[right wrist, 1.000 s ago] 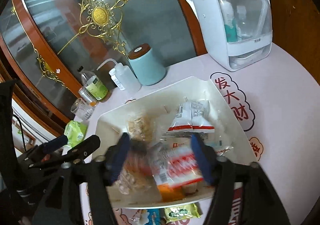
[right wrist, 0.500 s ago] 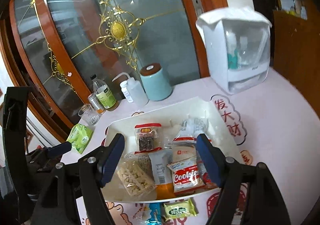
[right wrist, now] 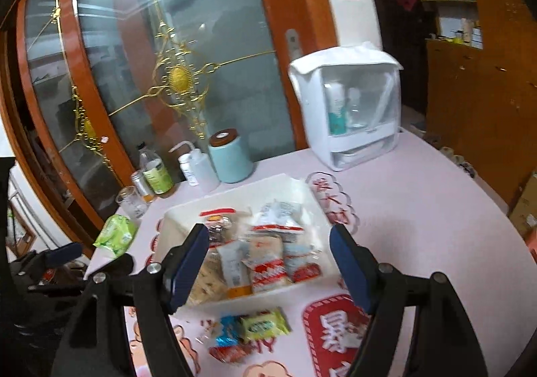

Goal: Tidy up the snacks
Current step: 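Raise both tools out of the tray toward the brown chocolate bar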

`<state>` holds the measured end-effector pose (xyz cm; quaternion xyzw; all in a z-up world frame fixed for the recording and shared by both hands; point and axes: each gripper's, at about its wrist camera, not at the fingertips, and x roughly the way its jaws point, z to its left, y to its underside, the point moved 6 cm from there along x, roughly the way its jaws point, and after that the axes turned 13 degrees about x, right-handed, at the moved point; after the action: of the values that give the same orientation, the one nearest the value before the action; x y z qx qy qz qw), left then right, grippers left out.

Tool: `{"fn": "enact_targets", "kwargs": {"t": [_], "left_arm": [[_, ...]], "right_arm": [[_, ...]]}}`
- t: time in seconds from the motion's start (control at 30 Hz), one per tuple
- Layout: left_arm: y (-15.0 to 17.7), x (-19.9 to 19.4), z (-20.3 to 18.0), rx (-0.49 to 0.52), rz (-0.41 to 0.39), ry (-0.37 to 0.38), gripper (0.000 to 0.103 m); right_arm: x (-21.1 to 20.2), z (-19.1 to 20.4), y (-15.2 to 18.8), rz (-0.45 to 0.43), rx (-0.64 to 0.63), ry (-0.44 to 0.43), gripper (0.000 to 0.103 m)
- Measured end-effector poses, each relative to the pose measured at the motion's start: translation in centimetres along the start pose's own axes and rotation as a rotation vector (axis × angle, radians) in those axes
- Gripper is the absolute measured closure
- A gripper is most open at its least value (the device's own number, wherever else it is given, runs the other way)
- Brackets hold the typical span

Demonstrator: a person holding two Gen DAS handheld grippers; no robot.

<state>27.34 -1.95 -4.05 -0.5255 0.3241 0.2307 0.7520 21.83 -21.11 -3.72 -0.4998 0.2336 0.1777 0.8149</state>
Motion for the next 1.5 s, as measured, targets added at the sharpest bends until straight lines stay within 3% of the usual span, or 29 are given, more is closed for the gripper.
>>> {"fn": "enact_targets", "kwargs": {"t": [0.33, 0.57, 0.93, 1.27, 1.5], "left_arm": [[2.2, -2.8, -2.6, 0.005, -0.039, 0.035, 0.015], [4.3, -1.7, -5.0, 0.016, 0.01, 0.065, 0.015], [7.9, 1.3, -7.0, 0.031, 0.078, 0.034, 0.015], [11.7, 4.9, -5.9, -0.044, 0.185, 0.009, 0.015], [14.1, 7.1, -5.5, -0.081, 0.255, 0.031, 0.015]], "right_arm": [[-1.9, -5.3, 2.2, -0.009, 0.001, 0.142, 0.028], [-1.9, -7.9, 3.8, 0.015, -0.01, 0.167, 0.028], [-0.2, -11.0, 6.6, 0.111, -0.028, 0.165, 0.028], [2.5, -13.5, 10.1, 0.244, -0.056, 0.153, 0.028], [4.7, -14.0, 11.3, 0.33, -0.063, 0.091, 0.028]]}}
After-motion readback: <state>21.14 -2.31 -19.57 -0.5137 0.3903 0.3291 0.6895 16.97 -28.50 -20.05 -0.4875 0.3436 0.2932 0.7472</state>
